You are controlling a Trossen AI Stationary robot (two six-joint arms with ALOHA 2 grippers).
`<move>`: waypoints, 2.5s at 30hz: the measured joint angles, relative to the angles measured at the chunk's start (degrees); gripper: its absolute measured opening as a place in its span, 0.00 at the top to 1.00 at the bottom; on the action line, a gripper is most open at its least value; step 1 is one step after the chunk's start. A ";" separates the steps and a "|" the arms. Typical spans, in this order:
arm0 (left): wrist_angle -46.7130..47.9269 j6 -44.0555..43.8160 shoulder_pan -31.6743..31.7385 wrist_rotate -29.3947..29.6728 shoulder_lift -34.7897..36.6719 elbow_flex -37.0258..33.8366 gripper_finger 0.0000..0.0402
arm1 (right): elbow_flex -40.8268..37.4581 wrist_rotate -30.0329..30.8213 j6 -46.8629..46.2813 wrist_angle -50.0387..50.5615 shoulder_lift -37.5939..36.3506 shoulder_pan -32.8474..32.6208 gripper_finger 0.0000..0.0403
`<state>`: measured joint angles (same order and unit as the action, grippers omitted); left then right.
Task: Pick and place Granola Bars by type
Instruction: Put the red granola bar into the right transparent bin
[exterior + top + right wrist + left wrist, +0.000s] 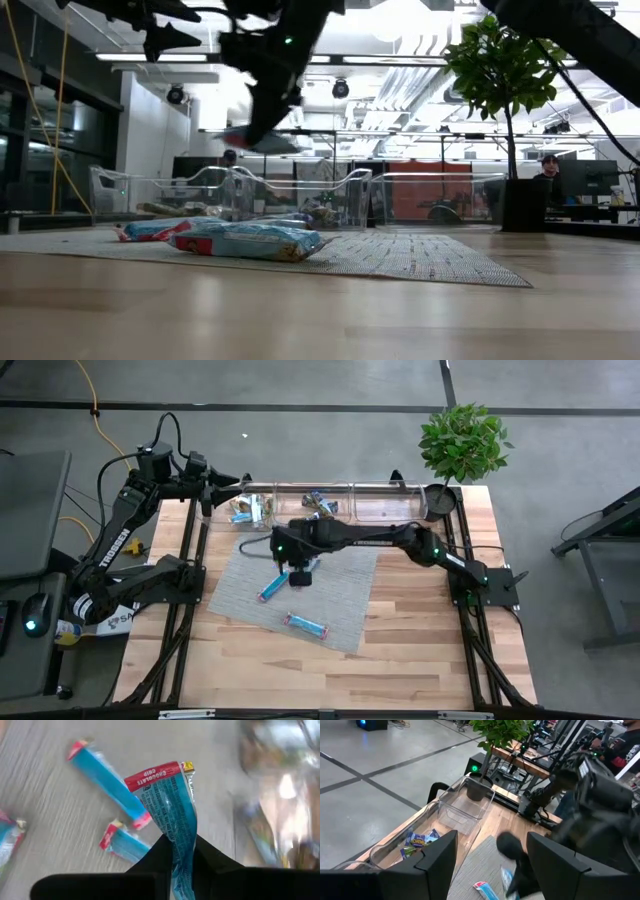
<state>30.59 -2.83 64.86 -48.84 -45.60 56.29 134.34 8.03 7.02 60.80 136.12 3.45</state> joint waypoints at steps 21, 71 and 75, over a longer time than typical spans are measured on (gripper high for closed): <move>0.92 0.17 0.00 -0.17 0.00 0.00 0.42 | -2.03 8.69 -27.66 23.10 -11.05 21.39 0.92; 2.57 2.58 0.01 -0.21 0.02 0.00 0.42 | -22.66 -19.95 -6.81 22.69 -18.36 34.94 0.52; 2.54 2.58 0.00 -0.21 0.02 0.00 0.42 | -22.66 -33.27 -5.93 15.73 -22.83 33.09 0.53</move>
<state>33.13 -0.25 64.86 -49.05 -45.58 56.29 111.68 -25.24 1.08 76.52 113.29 36.54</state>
